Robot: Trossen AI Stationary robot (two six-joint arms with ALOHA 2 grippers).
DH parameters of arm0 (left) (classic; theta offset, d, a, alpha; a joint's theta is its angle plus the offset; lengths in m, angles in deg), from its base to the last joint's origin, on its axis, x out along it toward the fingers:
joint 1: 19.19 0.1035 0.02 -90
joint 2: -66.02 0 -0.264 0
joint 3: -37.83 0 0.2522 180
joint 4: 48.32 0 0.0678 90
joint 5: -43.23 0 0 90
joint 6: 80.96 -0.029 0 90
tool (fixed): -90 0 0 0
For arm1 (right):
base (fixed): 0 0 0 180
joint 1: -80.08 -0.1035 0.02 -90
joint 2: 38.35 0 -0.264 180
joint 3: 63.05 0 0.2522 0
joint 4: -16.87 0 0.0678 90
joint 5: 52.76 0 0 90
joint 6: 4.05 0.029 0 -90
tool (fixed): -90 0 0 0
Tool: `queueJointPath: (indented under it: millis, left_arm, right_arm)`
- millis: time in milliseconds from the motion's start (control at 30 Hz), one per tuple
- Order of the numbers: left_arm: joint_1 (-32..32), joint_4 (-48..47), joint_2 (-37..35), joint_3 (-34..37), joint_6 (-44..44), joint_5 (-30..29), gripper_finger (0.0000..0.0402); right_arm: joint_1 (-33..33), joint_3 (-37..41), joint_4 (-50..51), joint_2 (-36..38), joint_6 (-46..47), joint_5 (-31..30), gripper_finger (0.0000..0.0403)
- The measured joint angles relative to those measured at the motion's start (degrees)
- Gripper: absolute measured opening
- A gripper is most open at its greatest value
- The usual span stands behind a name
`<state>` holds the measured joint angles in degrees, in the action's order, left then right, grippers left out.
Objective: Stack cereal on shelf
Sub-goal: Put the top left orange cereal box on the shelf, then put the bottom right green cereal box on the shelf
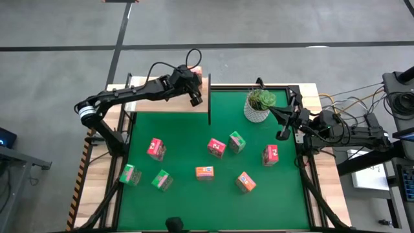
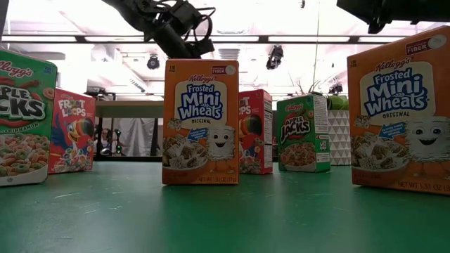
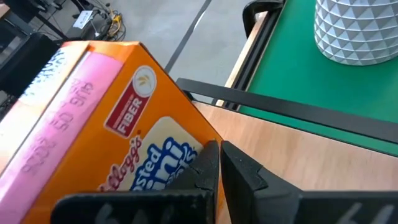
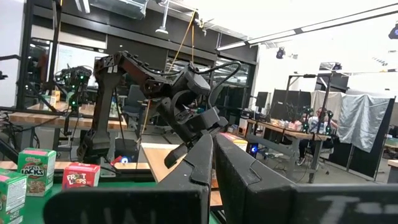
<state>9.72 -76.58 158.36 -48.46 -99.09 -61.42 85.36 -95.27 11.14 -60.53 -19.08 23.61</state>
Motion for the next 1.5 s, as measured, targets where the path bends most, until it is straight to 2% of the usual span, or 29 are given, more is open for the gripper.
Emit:
queueJointPath:
  millis: [267,500,600,1033,1333,1500]
  left_arm:
    - [-0.6,-2.2,-1.1,0.0,0.0,0.0,0.0]
    - [-1.3,-15.5,-2.4,-1.8,-0.9,-0.7,0.0]
    - [-0.5,-15.4,-2.4,-1.3,-1.6,-2.9,0.0]
    - [1.6,-12.9,-0.7,-1.6,-3.0,-2.9,0.0]
    - [1.4,-11.6,-0.2,-1.6,-2.3,-2.8,0.0]
    - [-1.1,-11.6,-1.4,-1.6,0.0,-2.8,0.0]
  right_arm:
    - [0.0,0.0,0.0,0.0,-0.6,0.0,0.0009]
    - [0.0,0.0,0.0,0.0,-0.7,0.0,0.0009]
    - [0.0,0.0,0.0,0.0,-0.6,0.0,0.0009]
    - [0.0,0.0,0.0,0.0,-0.6,0.0,0.0009]
    - [0.0,0.0,0.0,0.0,-1.0,0.0,0.0009]
    - [0.0,0.0,-0.7,0.0,-1.9,0.0,0.0009]
